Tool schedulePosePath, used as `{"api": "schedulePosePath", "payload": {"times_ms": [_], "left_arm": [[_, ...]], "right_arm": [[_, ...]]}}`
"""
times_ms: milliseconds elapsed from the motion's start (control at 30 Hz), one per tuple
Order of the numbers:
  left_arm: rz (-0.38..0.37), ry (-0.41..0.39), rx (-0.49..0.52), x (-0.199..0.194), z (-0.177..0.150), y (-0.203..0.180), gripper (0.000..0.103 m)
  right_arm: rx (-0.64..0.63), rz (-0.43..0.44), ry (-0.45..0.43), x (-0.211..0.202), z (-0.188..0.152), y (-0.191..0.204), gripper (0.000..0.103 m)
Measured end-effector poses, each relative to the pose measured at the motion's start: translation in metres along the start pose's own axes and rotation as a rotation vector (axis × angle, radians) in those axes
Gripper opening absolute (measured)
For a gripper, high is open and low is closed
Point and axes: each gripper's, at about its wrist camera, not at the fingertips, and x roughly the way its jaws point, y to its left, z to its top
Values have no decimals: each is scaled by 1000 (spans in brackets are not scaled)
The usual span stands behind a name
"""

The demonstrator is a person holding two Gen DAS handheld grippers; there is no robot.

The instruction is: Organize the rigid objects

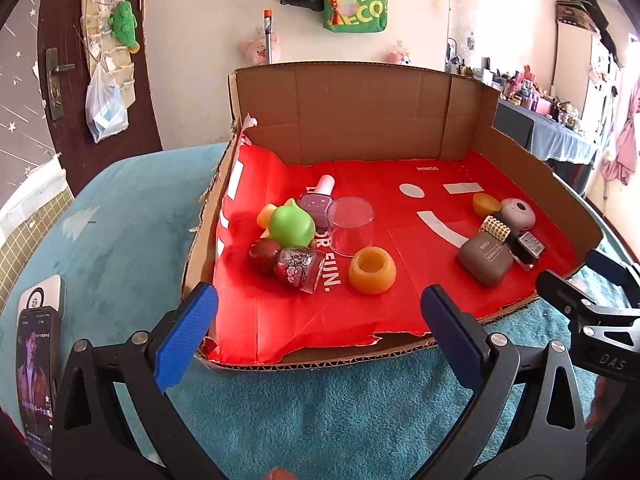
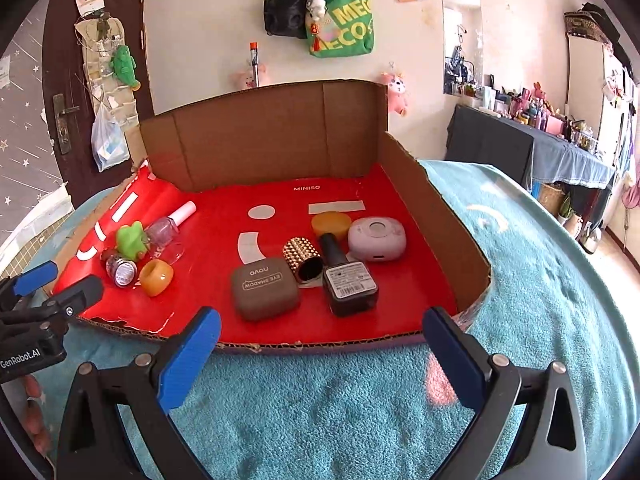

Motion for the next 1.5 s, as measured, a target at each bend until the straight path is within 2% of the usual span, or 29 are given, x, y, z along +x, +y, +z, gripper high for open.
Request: {"api": "schedulePosePath", "payload": {"times_ms": [867, 1100, 1233, 1500], "left_arm": [[14, 11, 29, 3, -3, -6, 103], [-29, -1, 10, -6, 1, -6, 103], [-40, -17, 10, -18, 2, -6, 103], [-93, 18, 0, -35, -18, -7, 103]], "right_arm": [[-21, -37, -5, 0, -6, 4, 103], [-12, -29, 2, -1, -3, 3, 103], [-7, -20, -26, -14, 2, 1, 103], [7, 37, -19, -42, -4, -2, 103]]}}
